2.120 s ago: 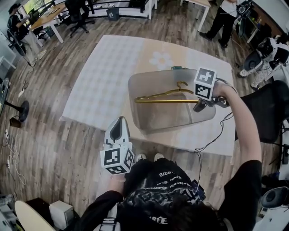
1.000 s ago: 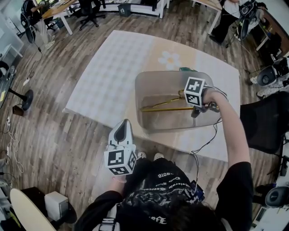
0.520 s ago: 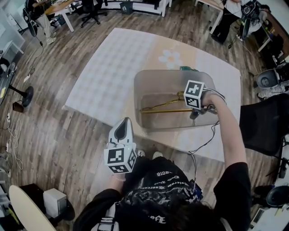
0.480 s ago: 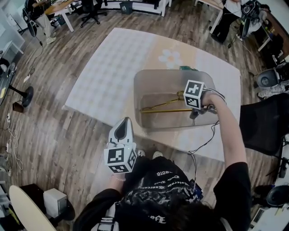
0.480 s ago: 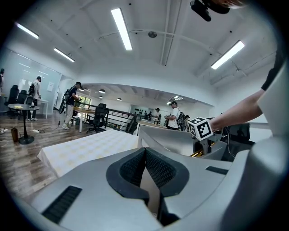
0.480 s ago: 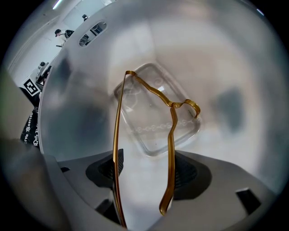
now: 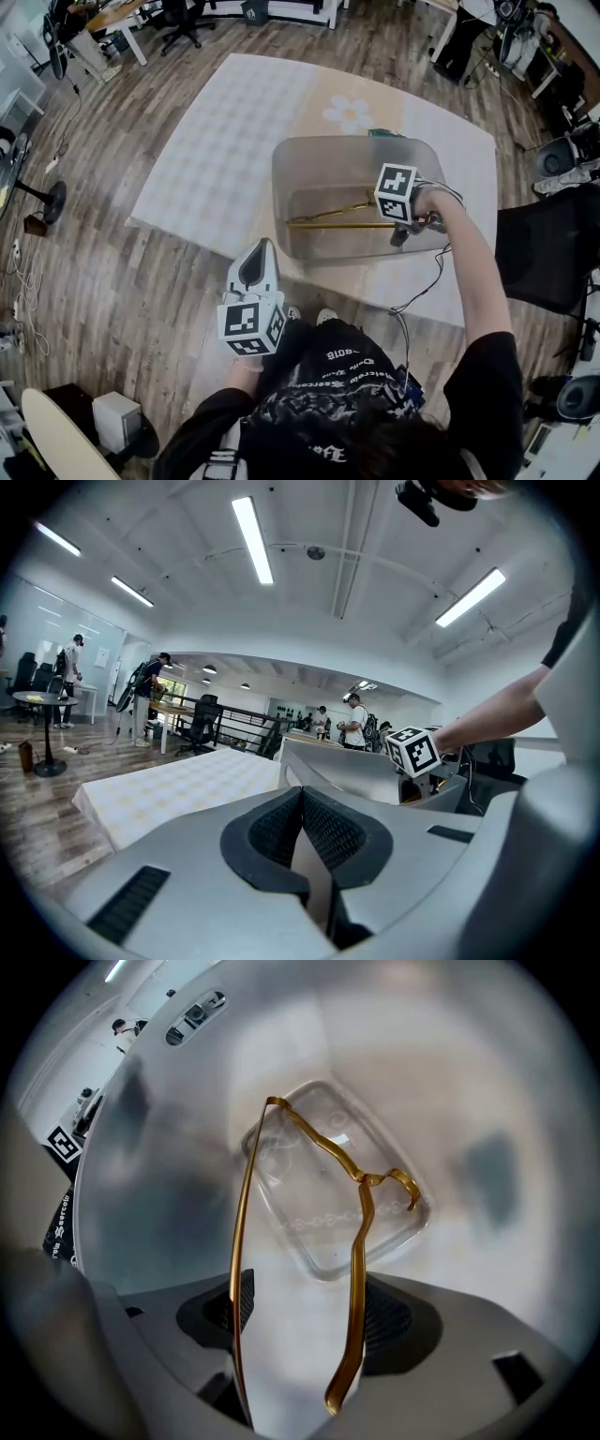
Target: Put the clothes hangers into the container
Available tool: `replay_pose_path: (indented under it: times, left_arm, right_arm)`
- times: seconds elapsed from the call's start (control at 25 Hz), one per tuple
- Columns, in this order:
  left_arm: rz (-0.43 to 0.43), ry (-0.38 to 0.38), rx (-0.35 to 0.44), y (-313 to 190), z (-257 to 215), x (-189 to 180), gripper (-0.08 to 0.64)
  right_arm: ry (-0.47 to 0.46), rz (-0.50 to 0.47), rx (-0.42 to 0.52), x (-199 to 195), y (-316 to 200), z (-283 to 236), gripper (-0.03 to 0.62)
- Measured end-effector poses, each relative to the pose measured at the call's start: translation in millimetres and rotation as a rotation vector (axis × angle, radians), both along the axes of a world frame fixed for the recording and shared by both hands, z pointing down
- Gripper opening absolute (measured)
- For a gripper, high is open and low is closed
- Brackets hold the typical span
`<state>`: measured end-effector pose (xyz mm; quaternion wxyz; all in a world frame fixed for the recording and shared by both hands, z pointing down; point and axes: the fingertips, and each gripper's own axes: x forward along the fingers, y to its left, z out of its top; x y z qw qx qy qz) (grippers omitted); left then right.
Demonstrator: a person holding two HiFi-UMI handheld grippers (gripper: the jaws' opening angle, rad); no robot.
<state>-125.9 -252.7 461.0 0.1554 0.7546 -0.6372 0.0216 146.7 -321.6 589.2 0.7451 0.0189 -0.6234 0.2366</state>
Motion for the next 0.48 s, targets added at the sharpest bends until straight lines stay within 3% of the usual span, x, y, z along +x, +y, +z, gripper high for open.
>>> replay_pose_path:
  times: [0.12,0.28,0.48]
  left_arm:
    - [-0.009,0.002,-0.003,2,2,-3,0.02]
    - [-0.019,0.007,-0.009,5,5,-5,0.02]
    - [-0.013,0.007,-0.015,5,10,-5,0.02]
  right_arm:
    - [0.009,0.015,-0.016,1,5,2,0.353]
    - [0.051,0.017,-0.062,5,19,8,0.411]
    - [0.045,0.001,-0.009,3,15,14,0.439]
